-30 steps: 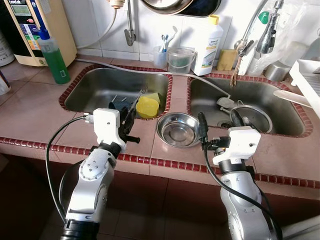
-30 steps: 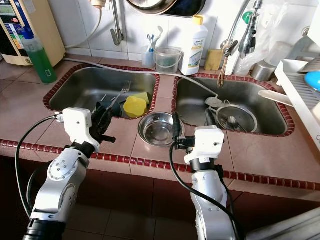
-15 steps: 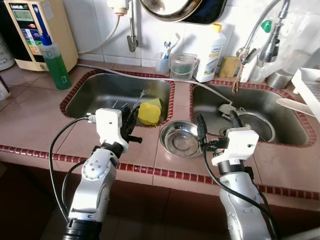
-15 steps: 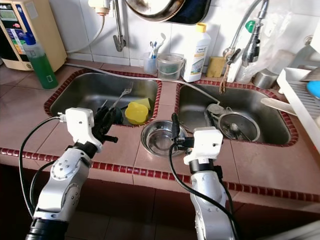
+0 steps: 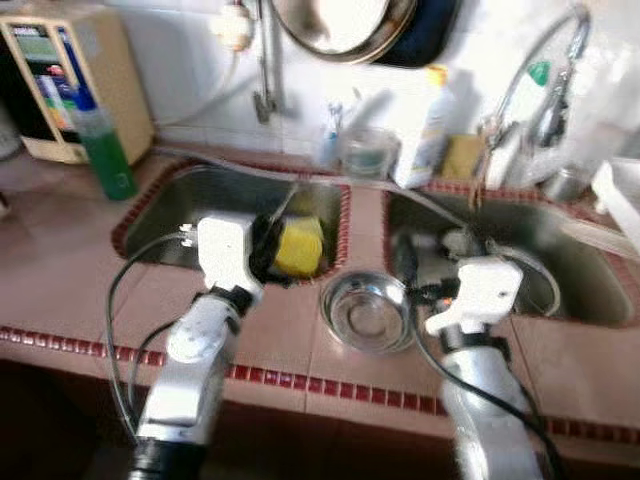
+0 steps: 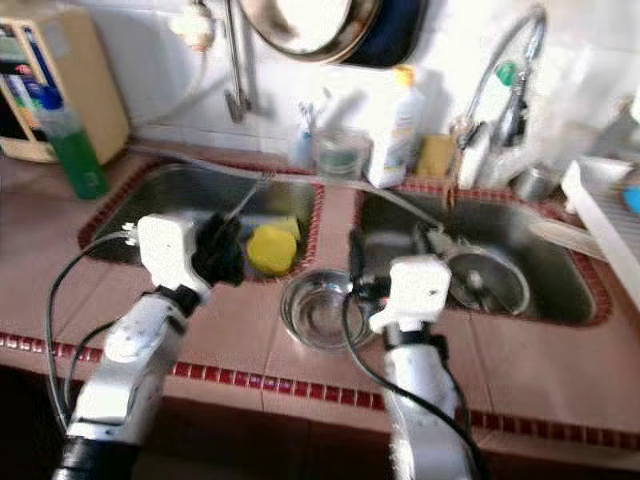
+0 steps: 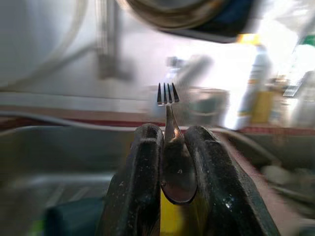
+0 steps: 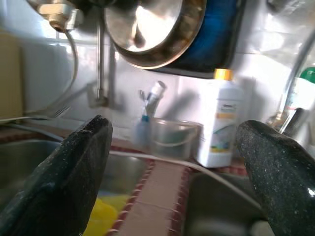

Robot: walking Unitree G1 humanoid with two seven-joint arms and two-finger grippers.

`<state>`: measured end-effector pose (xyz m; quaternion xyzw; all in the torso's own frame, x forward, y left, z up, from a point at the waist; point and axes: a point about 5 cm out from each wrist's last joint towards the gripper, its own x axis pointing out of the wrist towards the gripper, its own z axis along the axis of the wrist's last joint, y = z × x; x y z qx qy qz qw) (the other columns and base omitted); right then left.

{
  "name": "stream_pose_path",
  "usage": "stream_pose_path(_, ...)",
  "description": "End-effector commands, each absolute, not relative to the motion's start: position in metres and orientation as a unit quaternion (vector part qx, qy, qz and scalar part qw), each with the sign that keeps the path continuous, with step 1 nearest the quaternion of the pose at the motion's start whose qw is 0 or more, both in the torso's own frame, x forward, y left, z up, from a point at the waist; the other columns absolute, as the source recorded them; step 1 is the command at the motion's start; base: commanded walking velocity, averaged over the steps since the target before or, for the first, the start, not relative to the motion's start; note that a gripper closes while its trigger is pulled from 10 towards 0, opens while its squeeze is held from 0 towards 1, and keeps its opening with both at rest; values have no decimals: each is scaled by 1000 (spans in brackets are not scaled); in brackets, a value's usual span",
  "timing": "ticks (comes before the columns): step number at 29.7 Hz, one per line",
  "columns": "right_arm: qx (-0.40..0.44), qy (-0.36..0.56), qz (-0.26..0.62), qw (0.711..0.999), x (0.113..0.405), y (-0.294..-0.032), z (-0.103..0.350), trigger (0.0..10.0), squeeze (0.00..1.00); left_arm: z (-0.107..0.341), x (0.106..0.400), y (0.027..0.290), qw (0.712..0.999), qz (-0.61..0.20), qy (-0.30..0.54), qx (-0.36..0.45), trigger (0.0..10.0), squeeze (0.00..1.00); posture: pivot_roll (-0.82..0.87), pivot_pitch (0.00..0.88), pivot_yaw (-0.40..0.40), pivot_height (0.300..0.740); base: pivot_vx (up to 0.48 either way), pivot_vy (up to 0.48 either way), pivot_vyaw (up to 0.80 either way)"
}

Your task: Kitchen organization

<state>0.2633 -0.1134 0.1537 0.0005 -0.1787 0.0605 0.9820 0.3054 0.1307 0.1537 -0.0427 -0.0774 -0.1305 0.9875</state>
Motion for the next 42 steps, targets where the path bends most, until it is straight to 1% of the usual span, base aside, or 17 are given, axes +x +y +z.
stream_pose_path(1, -7, -181, 47, 982, 263, -123, 155, 10000, 0, 157, 305, 118, 984, -150, -83, -46, 10000, 0, -201, 5, -31, 740, 311, 0, 0)
stream_pose_path(6, -7, -180, 49, 982, 262, -123, 154, 10000, 0, 157, 305, 117, 984, -149, -83, -46, 10000, 0, -202, 9, -33, 740, 279, 0, 0)
stream_pose_path(14, -12, -172, 59, 983, 258, -124, 151, 10000, 0, 154, 303, 118, 984, -155, -79, -38, 10000, 0, -202, 12, -32, 740, 0, 0, 0)
stream_pose_path(22, -13, -156, 74, 985, 249, -125, 145, 10000, 0, 152, 303, 117, 981, -174, -80, -28, 10000, 0, -204, 28, -34, 740, 0, 0, 0)
stream_pose_path(25, -13, -140, 93, 986, 242, -122, 140, 10000, 0, 152, 311, 116, 979, -184, -81, -15, 10000, 0, -206, 39, -34, 740, 0, 0, 0)
stream_pose_path(30, -13, -133, 98, 986, 238, -122, 138, 10000, 0, 152, 316, 118, 979, -186, -80, -6, 10000, 0, -214, 53, -29, 740, 0, 0, 0)
stream_pose_path(35, -5, -112, 122, 986, 220, -116, 135, 10000, 0, 150, 329, 120, 978, -191, -76, 17, 10000, 0, -235, 94, -24, 740, 0, 0, 0)
stream_pose_path(41, 5, -97, 135, 986, 209, -115, 137, 10000, 0, 149, 334, 119, 974, -210, -74, 42, 10000, 0, -250, 129, -22, 740, 0, 0, 0)
stream_pose_path(42, -9, -104, 128, 986, 206, -116, 138, 10000, 0, 149, 337, 119, 973, -216, -72, 42, 10000, 0, -254, 141, -23, 740, 0, 0, 0)
